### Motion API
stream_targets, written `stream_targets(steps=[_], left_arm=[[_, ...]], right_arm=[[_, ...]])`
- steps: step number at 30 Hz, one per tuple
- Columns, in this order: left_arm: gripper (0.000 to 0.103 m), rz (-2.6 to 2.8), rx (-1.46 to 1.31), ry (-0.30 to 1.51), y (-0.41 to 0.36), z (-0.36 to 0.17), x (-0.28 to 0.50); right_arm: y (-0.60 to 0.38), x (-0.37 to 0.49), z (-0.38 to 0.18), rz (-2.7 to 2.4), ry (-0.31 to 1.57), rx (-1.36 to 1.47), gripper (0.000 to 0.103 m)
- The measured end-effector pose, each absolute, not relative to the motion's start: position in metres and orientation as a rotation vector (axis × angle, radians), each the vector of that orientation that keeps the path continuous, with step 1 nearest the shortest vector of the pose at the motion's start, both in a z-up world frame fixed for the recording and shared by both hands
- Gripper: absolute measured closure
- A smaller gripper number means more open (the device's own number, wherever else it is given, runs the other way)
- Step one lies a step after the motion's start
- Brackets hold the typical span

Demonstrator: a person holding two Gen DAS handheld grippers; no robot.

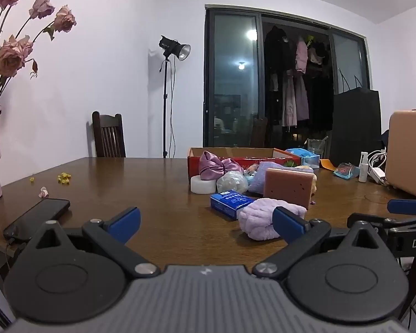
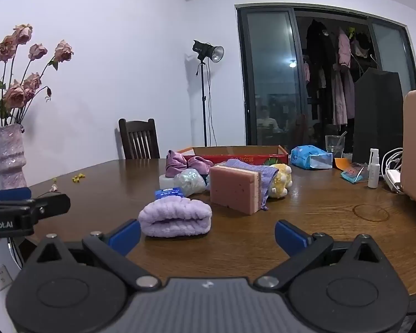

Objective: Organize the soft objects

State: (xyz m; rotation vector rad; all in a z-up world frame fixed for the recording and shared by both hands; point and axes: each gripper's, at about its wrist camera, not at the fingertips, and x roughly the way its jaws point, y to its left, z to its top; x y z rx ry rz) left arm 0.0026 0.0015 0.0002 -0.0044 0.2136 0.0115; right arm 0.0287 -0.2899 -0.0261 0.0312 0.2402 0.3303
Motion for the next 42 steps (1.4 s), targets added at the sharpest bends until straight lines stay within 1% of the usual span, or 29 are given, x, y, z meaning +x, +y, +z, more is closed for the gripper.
stream_targets(steps=[3,5,8,10,42], left_arm=[[0.000,0.025,-0.018,0.220,0.003,0.001,0.007],[0.000,0.016,0.013,0.197,-0.003,0.002,0.002],[0.000,0.009,0.019,0.197,-0.010,0.002,0.001],[0.000,0.007,0.006,0.196,0.000,0.000,0.002],[0.000,0.016,0.008,0.196,0.002,0.000,0.002]], right_arm=[[-0.288,0.031,-0.028,0.338,0.256,0.034,0.000],[-0.288,0.026,-0.025,0.328,0.224,0.027,0.000],[-0.291,0.031,-0.026,0.316,0.250,0.039,0.000],[-0.292,0.030,-0.027,0.311,0.249,0.041,0.000],[-0.290,0.032,-0.030,0.303,0.254,0.031,0.000]])
